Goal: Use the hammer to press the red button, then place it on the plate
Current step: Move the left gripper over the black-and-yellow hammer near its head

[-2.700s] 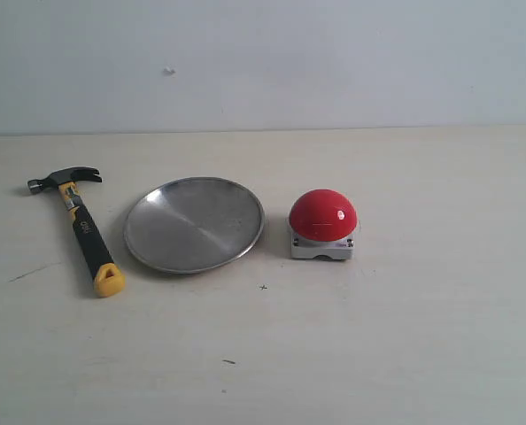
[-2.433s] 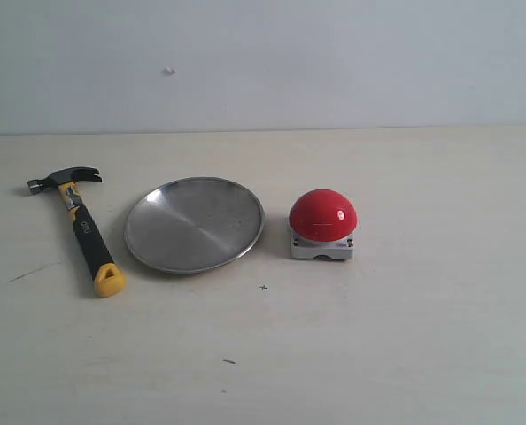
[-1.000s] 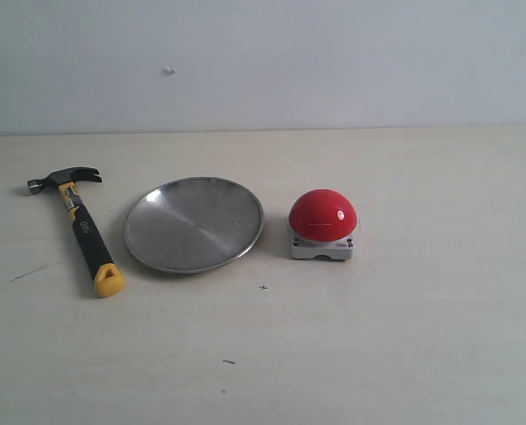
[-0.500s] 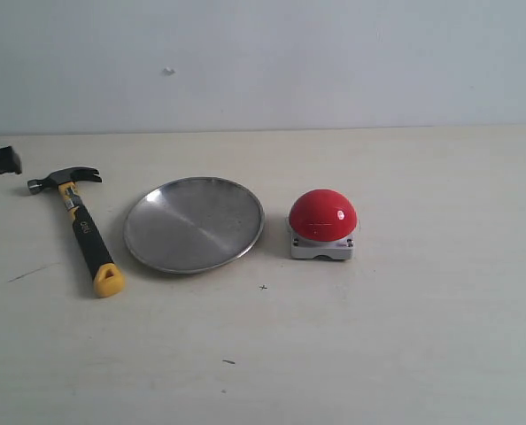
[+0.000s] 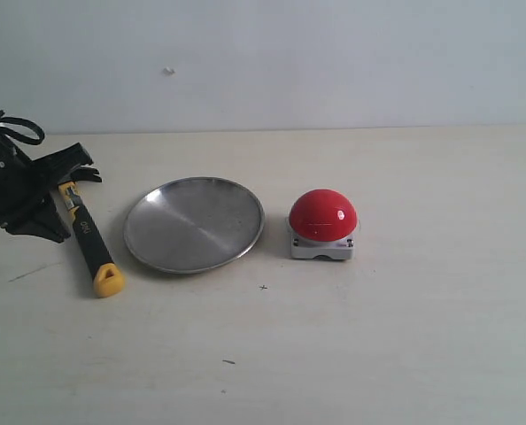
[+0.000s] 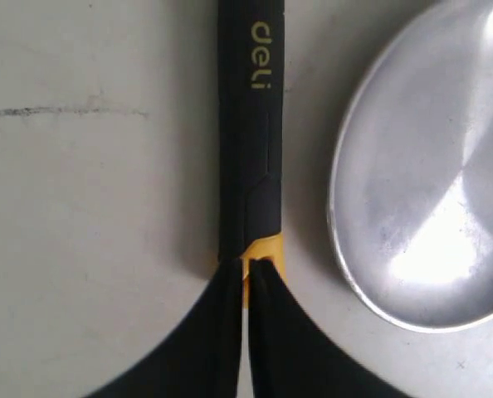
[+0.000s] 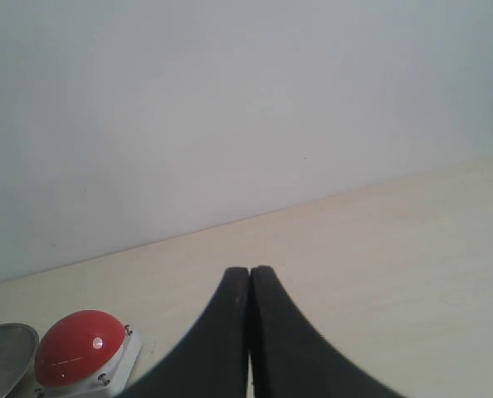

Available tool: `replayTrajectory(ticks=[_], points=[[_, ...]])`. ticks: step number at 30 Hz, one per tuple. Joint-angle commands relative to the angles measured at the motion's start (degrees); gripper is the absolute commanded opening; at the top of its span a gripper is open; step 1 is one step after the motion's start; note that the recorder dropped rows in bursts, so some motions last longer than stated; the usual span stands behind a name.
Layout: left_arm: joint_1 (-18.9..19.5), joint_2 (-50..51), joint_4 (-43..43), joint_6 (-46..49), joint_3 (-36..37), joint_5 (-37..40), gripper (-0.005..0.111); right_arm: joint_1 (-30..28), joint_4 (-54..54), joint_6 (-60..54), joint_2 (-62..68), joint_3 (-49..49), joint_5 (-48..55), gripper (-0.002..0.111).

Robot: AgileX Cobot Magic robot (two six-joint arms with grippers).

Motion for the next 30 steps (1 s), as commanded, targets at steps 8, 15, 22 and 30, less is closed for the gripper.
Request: replayTrajectory(ticks=[8,15,22,30], points=[[-0.2,-0.1,-0.1,0.2,-0.6,-0.5,0.005,-0.2,-0.1,-0.4,-0.4,0.3,-0.1,0.0],[-0.2,-0.1,-0.1,0.1,-0.6,-1.6,0.005,-0.2,-0.1,-0.4,-0.4,0.3,-0.1,0.0],[-0.2,-0.1,-1.7,0.0,-0.6,-6.9,0.005,-0.2,-0.1,-0.4,-0.4,0.3,-0.1,0.0],[-0.1,1.0,-2.7,-6.8,-0.6,-14.8,0.005,-0.2,-0.1,-0.4,-0.4,0.3,-0.1,0.0]])
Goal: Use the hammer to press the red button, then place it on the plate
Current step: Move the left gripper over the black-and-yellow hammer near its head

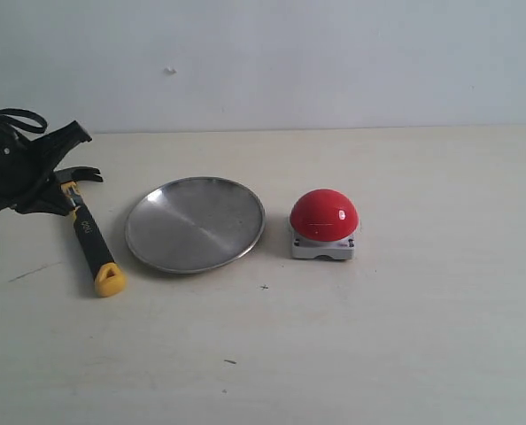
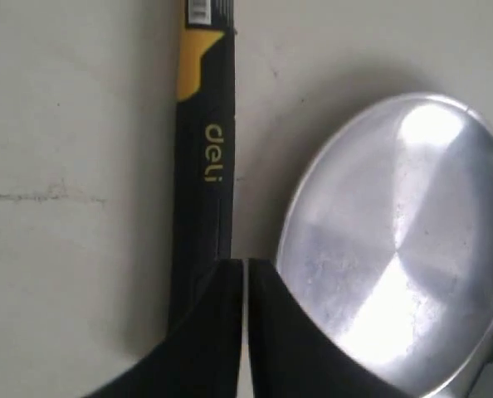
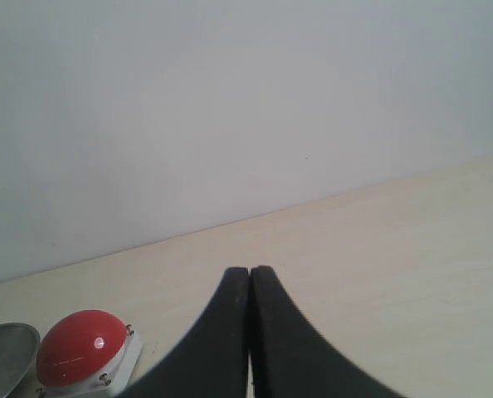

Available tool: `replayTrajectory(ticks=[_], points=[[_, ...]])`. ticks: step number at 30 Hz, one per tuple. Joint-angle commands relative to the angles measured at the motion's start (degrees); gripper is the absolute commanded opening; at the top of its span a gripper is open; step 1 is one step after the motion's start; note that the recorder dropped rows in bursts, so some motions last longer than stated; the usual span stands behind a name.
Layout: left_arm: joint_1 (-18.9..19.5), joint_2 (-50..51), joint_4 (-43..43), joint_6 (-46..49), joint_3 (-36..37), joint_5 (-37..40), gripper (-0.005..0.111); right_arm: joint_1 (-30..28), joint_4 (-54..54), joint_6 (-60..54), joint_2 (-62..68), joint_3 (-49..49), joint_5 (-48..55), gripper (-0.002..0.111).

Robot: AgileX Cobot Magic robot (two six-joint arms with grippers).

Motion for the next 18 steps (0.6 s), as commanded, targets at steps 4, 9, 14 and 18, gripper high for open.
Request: replayTrajectory(ticks=[4,9,14,18], points=[[-0.1,1.4,-1.1,-5.9,-2.5,-9.5,0.0,-0.2,-0.1,-0.4,-0.4,0.3,-0.1,0.0],[1.2,7.6,9.8,-18.8,-13.9,2.7,0.0,-0.2,-0.1,-0.4,-0.4,0.3,-0.1,0.0],[1.1,14.2,26.2,-32.8,-25.9,19.1,0.0,-0.2,-0.1,-0.4,-0.4,0.3,-0.1,0.0],[1.1,18.9,30.4,-35.5,-33.4,25.8,0.0,-0.2,-0.1,-0.4,-0.4,0.3,-0.1,0.0]])
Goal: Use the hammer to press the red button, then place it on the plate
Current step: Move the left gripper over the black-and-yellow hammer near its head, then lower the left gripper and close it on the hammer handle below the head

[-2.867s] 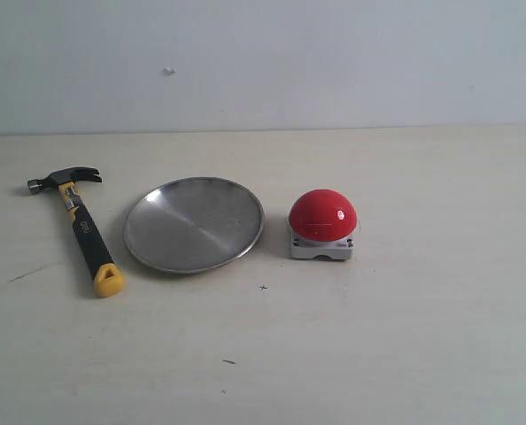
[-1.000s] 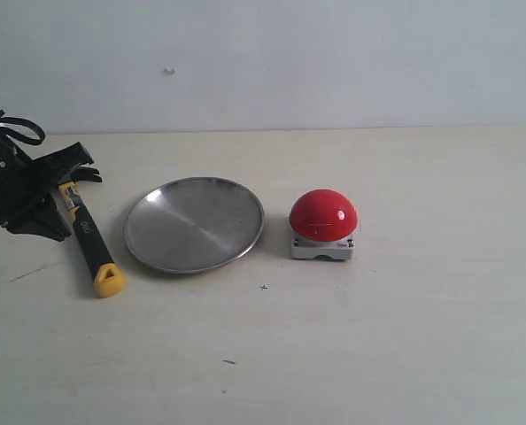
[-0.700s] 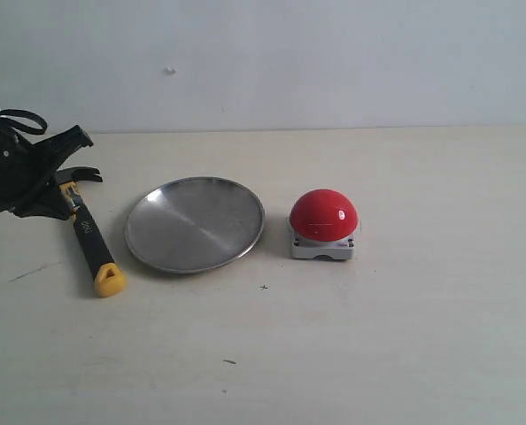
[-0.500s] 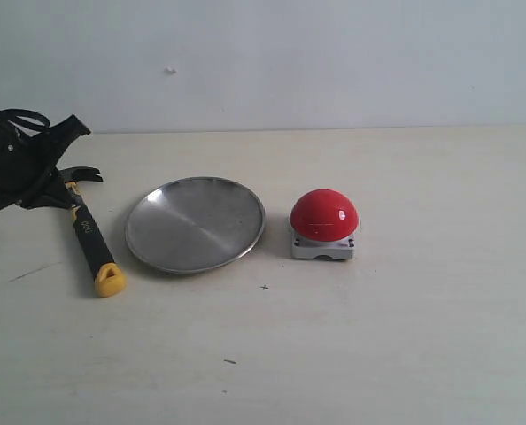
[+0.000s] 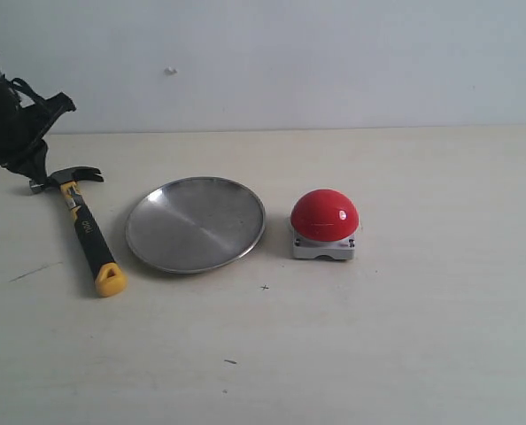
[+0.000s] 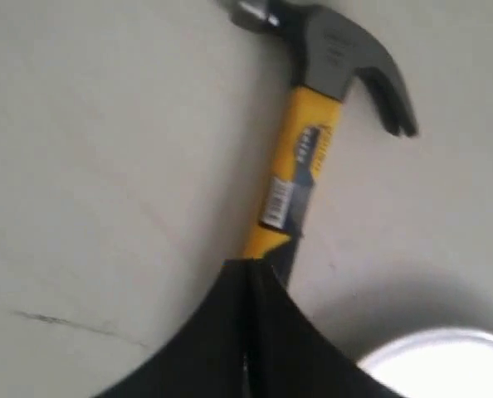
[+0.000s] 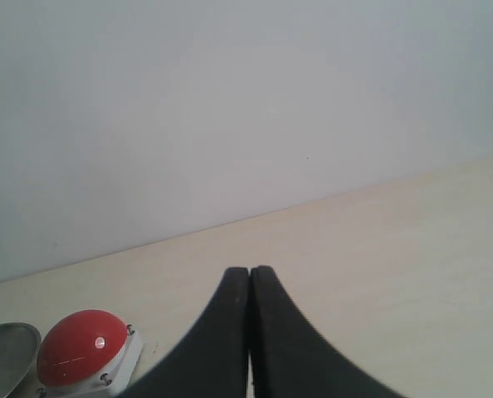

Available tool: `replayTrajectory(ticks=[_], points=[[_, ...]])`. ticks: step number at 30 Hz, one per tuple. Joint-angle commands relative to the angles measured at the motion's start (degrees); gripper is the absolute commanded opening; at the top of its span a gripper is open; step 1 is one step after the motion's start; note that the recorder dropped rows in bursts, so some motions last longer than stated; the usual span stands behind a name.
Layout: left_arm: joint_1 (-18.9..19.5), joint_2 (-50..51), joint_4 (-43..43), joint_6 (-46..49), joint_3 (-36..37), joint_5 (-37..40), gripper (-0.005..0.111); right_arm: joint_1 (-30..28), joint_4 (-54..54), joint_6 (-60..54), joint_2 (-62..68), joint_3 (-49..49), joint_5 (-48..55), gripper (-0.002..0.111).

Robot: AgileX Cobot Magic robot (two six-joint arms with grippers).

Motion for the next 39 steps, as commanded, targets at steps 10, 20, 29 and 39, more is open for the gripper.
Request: replayTrajectory(ticks=[10,20,29,39], points=[[0.2,12.1,2.2,1.0,-15.4,8.8,0.0,-0.2,-0.1,-0.4,-0.4,0.3,-0.1,0.0],[0.0,16.2,-5.1,4.0,-22.3,8.6,0.04,-0.2,-0.1,-0.4,-0.4,0.3,-0.1,0.0],[0.0,18.4,-7.7,12.0,-25.1,8.5,0.072,-0.2,-0.1,-0.4,-0.4,0.3,-0.1,0.0],[1.9,18.4,-10.4,9.9,-25.1,10.7,0.071,-0.2,-0.1,-0.4,-0.4,0.3,-0.1,0.0]])
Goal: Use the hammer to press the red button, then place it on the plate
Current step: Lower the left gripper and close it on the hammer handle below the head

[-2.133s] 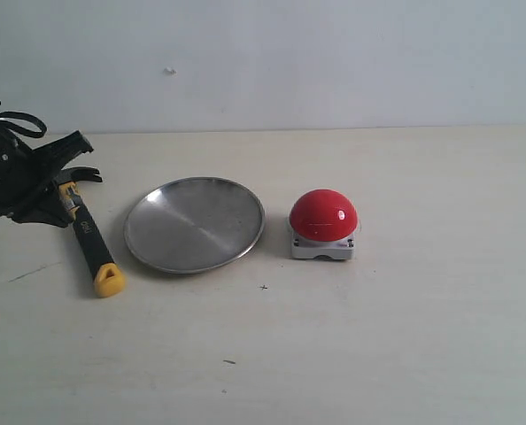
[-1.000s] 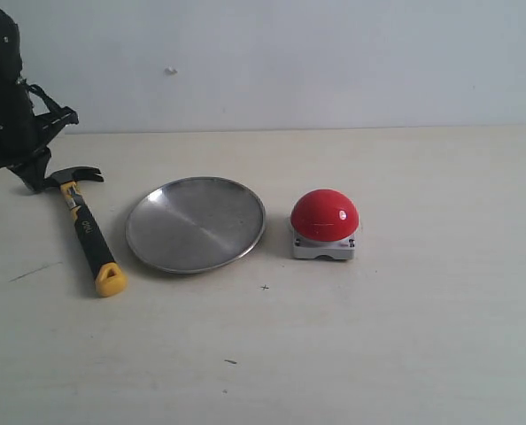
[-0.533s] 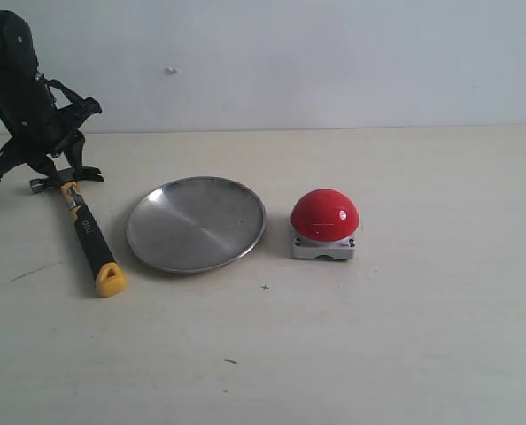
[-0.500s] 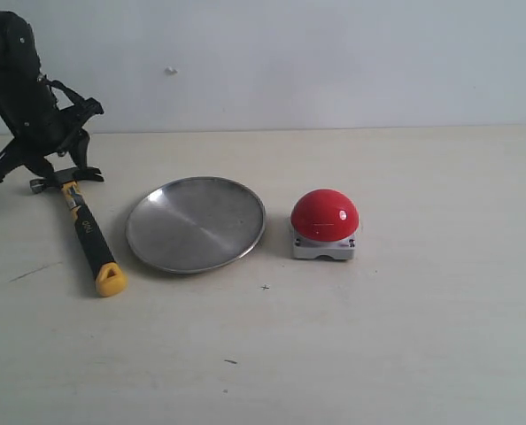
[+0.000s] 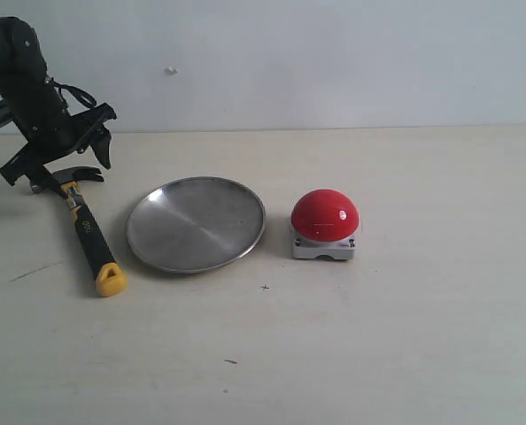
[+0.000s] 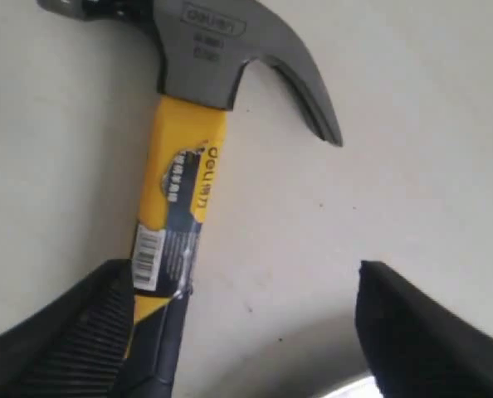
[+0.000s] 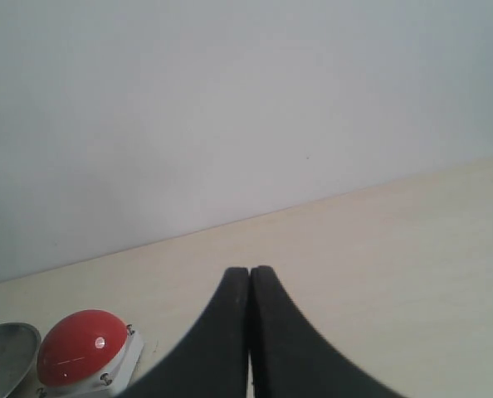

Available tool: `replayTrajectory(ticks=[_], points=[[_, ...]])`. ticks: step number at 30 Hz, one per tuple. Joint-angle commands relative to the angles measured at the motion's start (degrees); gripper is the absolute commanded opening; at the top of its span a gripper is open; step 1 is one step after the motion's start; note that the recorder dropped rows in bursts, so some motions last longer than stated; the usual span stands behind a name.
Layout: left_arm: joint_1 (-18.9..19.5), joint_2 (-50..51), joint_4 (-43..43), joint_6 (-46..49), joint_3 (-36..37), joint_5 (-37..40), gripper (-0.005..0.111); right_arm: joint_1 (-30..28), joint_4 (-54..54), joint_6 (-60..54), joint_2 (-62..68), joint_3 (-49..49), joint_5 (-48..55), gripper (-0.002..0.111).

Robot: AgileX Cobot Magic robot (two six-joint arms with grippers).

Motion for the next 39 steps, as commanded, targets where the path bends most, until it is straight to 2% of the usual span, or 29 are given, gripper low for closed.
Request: replayTrajectory(ticks=[1,8,33,36,39], points=[[1.8,-0.3,-0.1,-1.4,-0.4,1.0,0.071,-0.2,-0.1,-0.4,-0.4,0.3,-0.1,0.0],[2.3,0.2,4.8,-1.4,-0.4,0.2,0.071,-0.2,-0.1,-0.4,-0.4,0.3,-0.1,0.0],[1.7,5.4,3.1,-1.3,-0.4,-4.7,0.07,-0.2,-0.1,-0.4,-0.4,0.3,-0.1,0.0],[1.7,5.4,3.0,-1.0,-0.4,-4.7,0.059,-0.2,-0.1,-0.4,-0.4,0.3,-0.1,0.0],[1.7,5.4,3.0,0.7,-0.4,-4.7,0.04,-0.2,-0.1,-0.4,-0.4,0.3,-0.1,0.0]])
